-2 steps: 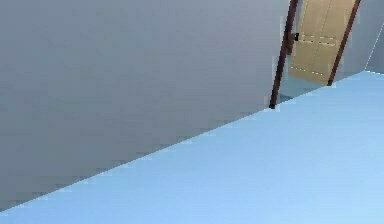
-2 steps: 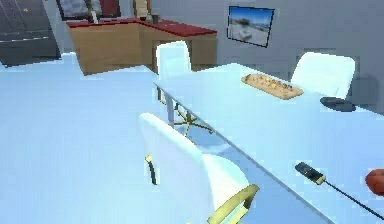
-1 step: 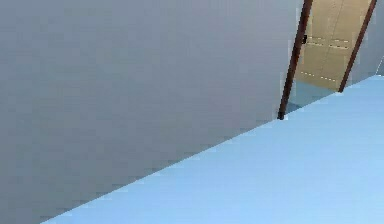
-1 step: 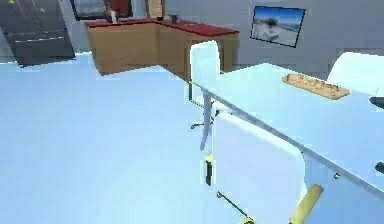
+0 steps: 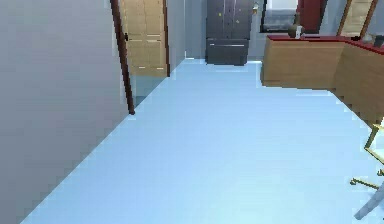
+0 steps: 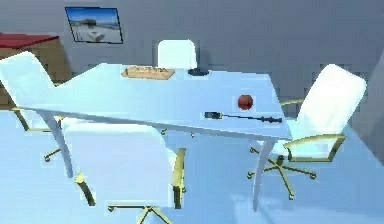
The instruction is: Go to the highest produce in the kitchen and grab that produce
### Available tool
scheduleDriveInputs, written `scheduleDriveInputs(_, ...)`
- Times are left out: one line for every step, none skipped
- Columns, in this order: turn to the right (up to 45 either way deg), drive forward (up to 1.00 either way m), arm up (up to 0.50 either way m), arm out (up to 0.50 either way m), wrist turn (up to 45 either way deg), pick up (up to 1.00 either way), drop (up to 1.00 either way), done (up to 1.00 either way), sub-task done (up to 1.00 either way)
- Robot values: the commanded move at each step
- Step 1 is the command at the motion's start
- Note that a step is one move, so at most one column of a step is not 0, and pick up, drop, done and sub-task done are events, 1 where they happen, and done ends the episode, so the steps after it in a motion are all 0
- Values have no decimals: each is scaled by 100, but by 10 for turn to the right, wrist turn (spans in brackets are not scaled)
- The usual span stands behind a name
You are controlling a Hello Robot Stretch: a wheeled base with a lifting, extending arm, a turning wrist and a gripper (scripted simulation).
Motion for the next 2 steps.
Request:
scheduleDriveInputs(90, 0, 0, 0, 0, 0, 0, 0, 0)
scheduleDriveInputs(0, 85, 0, 0, 0, 0, 0, 0, 0)
